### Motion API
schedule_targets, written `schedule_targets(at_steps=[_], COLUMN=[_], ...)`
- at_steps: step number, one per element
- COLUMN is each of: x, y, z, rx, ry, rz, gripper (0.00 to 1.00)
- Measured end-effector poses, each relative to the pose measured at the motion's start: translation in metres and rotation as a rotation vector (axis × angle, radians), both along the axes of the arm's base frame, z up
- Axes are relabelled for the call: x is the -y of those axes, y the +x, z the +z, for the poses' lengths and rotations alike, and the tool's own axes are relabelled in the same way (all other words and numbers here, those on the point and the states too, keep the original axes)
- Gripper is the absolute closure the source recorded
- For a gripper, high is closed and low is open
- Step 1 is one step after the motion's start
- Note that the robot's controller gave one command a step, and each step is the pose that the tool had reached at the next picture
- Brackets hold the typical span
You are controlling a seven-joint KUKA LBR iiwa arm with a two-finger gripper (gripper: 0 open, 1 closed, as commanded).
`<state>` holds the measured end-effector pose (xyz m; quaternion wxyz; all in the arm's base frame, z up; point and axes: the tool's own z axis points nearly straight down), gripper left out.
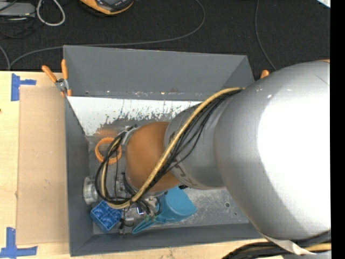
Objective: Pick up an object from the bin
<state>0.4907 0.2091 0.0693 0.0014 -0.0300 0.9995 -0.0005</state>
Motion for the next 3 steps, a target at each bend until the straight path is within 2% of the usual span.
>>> schedule_targets(at_steps=[1,2,3], x=[-0.012,-0.021,-0.012], y=[-0.015,-0.01,0.002], z=[0.096,0.1,0.014], rx=[0.0,0.017,0.011], ry=[0.003,0.01,0.004], rz=[-0.01,-0.01,0.324], gripper=[0.0,0.0,0.0])
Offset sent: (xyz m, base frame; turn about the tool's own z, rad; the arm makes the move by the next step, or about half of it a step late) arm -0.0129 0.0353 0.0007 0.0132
